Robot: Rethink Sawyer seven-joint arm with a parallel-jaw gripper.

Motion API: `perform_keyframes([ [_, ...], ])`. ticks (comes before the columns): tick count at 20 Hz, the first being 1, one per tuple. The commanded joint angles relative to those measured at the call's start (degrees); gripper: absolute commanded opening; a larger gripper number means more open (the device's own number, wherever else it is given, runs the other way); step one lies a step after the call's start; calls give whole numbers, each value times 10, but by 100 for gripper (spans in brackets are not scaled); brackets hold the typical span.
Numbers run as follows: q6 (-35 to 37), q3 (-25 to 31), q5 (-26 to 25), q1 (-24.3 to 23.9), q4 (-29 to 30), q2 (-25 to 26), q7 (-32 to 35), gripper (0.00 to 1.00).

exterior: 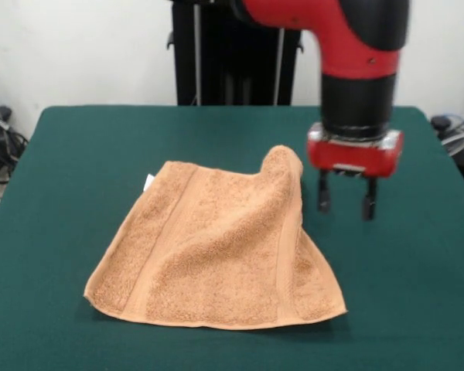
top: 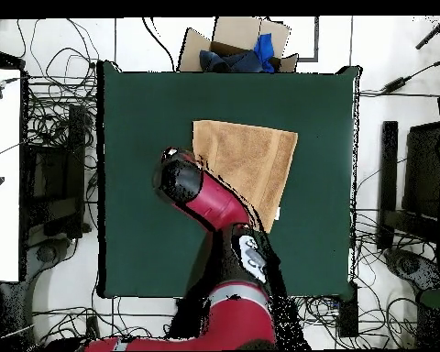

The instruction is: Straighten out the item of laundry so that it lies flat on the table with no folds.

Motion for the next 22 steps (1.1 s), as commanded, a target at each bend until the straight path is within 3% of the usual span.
perform_keyframes([
  [1,103,-20,-13,74,-4,-11,154,100],
  [6,126,-72,-13,111,-38,7,167,100],
  [22,64,-72,-34,86,-32,45,110,100],
])
